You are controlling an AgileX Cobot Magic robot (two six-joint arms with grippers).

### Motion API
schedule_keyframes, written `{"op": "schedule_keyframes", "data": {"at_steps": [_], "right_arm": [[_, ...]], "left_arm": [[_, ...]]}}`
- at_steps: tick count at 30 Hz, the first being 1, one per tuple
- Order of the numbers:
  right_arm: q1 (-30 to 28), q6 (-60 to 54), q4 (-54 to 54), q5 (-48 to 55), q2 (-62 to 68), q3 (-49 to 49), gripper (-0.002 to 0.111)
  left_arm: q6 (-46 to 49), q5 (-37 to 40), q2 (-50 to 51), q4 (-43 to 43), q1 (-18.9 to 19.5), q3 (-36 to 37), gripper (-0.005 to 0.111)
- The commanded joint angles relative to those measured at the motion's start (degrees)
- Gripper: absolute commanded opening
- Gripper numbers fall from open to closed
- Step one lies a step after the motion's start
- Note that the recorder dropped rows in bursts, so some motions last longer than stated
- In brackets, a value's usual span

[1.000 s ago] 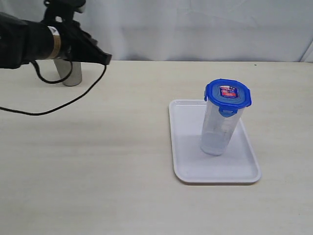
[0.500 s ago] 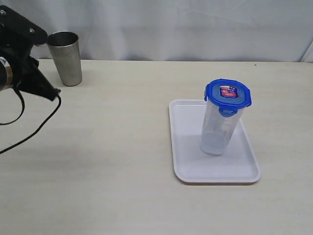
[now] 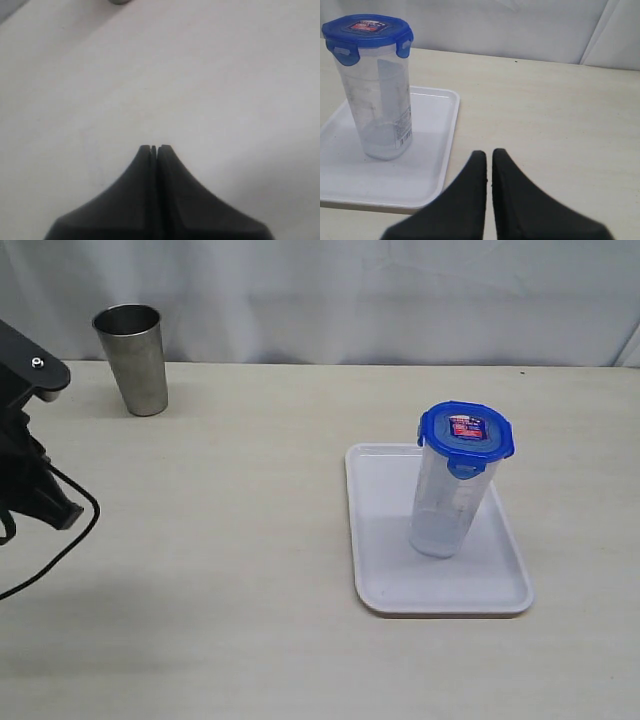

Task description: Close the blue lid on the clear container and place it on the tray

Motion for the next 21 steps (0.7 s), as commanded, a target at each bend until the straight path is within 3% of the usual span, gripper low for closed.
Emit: {"op": "schedule_keyframes", "data": {"at_steps": [1, 3, 7, 21], "right_arm": [[-0.3, 0.0, 0.0, -0.7, -0.3, 0.2, 0.005], [-0.3, 0.0, 0.0, -0.7, -0.3, 0.2, 0.005], [-0.3, 0.0, 0.0, -0.7, -0.3, 0.2, 0.005], [-0.3, 0.0, 0.0, -0.7, -0.3, 0.2, 0.005]], "left_arm": [[21.7, 3.8, -4.9, -23.3, -0.1, 0.2, 0.0], [26.9, 4.2, -8.2, -28.9, -0.1, 0.2, 0.0], [28.2, 2.7, -19.3, -34.9, -0.1, 0.2, 0.0], [27.5, 2.1, -56.7, -37.2, -0.1, 0.2, 0.0]]}}
